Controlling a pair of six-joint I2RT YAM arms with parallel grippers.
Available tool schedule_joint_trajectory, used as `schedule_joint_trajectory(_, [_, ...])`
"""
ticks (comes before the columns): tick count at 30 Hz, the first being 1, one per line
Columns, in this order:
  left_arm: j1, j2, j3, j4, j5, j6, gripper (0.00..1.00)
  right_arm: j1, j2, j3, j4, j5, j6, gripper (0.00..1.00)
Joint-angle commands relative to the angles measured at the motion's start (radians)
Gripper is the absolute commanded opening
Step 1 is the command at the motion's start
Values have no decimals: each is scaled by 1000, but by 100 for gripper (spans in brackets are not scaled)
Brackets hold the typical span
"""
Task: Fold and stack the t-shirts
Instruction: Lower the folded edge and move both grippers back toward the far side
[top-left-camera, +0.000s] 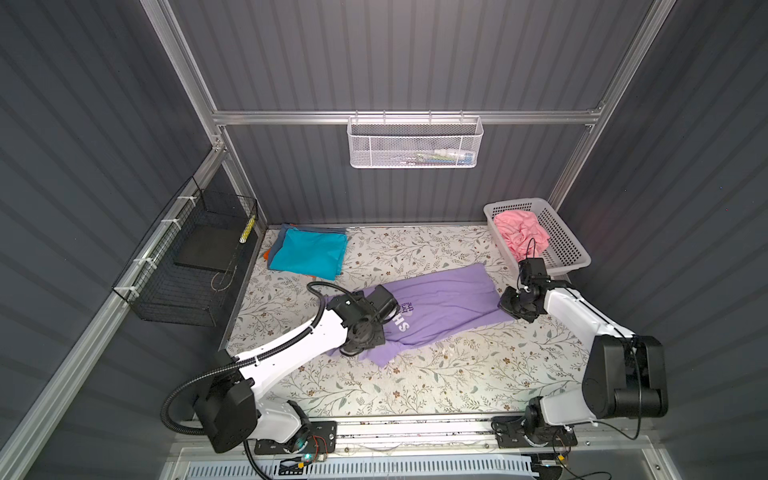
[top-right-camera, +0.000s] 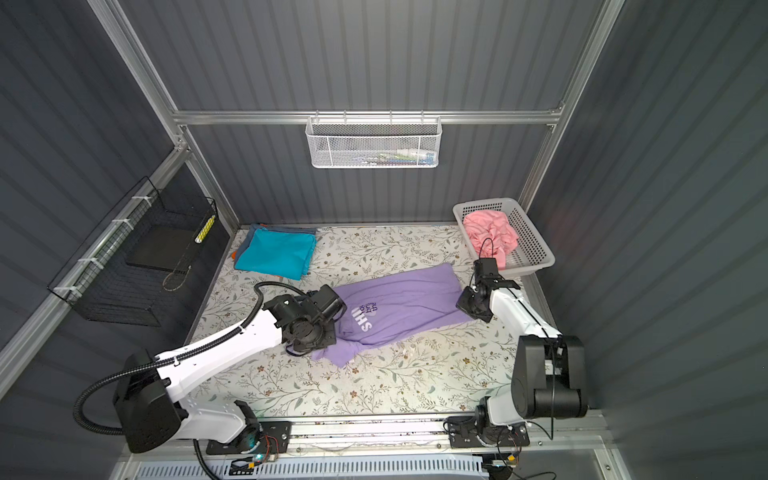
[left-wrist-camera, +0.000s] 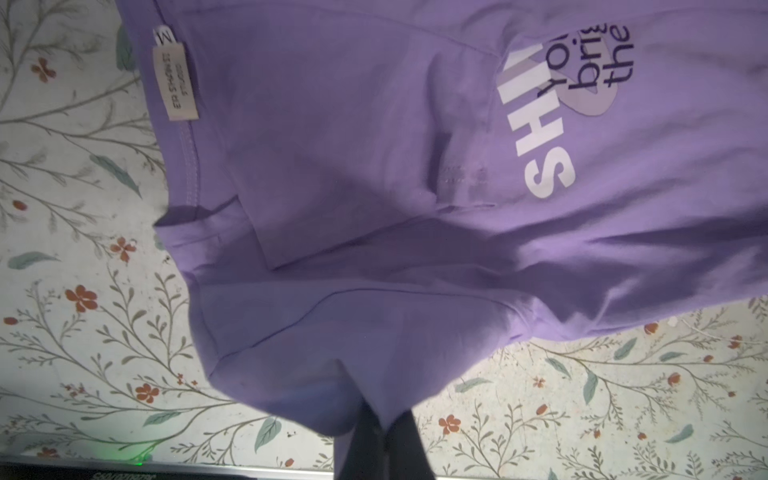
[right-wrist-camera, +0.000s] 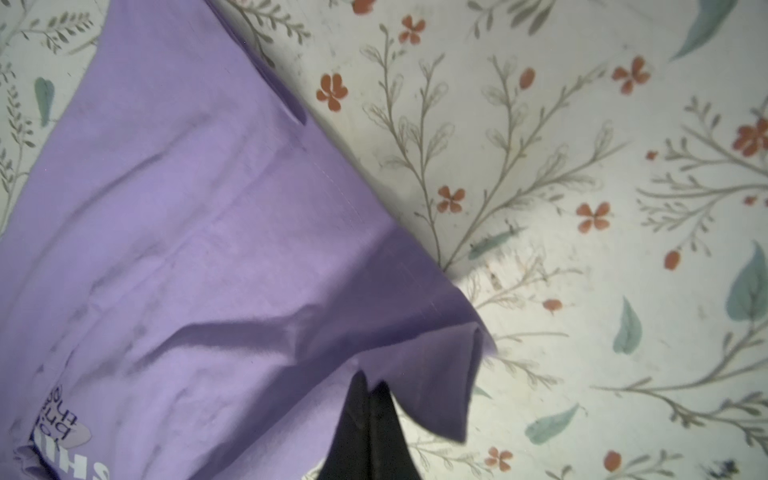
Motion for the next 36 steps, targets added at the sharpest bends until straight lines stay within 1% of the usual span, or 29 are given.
schedule_joint_trajectory(1, [83, 27, 45, -68, 5, 133, 3, -4, 65, 72, -16, -7, -19, 0])
schedule_joint_trajectory(4, [155, 50, 67, -57, 35, 185, 3, -3, 140, 132, -11, -24, -22, 0])
schedule_joint_trajectory(7, [202, 82, 74, -34, 82, 218, 4, 3, 207, 184, -6, -32, -20, 0])
schedule_joint_trajectory(14, [257, 192, 70, 60, 173, 253, 7, 20, 318, 263, -6, -30, -33, 0])
schedule_joint_trajectory(18, [280, 249, 93, 69, 188, 278, 8, 33, 360, 308, -8, -21, -40, 1])
schedule_joint_trajectory(19, [288, 261, 101, 67, 190, 284, 9, 37, 368, 322, -14, -16, -42, 3])
schedule_joint_trajectory(20, [295, 272, 107, 67, 193, 289, 12, 40, 378, 334, -19, -11, -44, 8])
schedule_joint_trajectory(22, [317, 294, 122, 60, 202, 304, 18, 46, 390, 360, -30, 1, -51, 23])
schedule_joint_trajectory(26, [354, 322, 160, 45, 209, 335, 32, 74, 355, 374, -43, 34, -64, 30])
schedule_joint_trajectory(29, [396, 342, 198, 37, 195, 361, 37, 128, 281, 347, -38, 64, -81, 33])
schedule_joint_trajectory(33, [454, 343, 253, 26, 159, 372, 40, 266, 127, 230, 46, 52, -115, 36])
schedule_joint_trajectory(36, [456, 293, 246, 22, 136, 362, 41, 405, 56, 149, 116, -15, -142, 35])
